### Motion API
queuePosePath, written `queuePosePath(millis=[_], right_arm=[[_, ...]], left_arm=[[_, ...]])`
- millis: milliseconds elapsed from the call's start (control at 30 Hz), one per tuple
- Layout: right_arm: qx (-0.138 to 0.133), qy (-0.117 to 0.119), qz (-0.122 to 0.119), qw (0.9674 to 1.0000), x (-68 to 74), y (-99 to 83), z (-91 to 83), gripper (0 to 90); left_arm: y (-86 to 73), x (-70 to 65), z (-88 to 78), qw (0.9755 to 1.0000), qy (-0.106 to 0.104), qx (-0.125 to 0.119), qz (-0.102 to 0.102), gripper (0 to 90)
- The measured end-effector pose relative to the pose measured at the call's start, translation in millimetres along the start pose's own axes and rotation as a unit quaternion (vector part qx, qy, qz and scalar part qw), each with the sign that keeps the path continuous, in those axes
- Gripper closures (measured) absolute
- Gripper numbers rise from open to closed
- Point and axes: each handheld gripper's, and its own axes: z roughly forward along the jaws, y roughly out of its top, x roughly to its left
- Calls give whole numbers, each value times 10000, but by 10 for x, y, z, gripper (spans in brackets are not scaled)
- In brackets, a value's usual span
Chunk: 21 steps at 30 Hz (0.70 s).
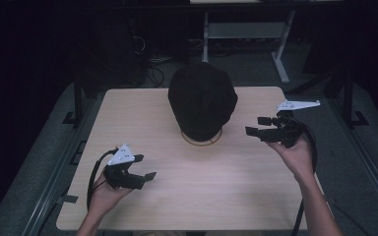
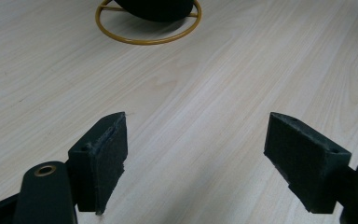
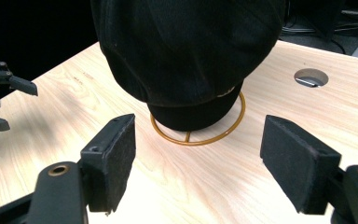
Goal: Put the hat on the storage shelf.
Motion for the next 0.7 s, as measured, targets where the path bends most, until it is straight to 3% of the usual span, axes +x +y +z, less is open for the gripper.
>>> queuePosePath(millis=[700], right_arm=[[145,-88,226,9996,-64,-356,-76,231]], left_arm=[[-3,5,-4,10000,43,24,-52,194]])
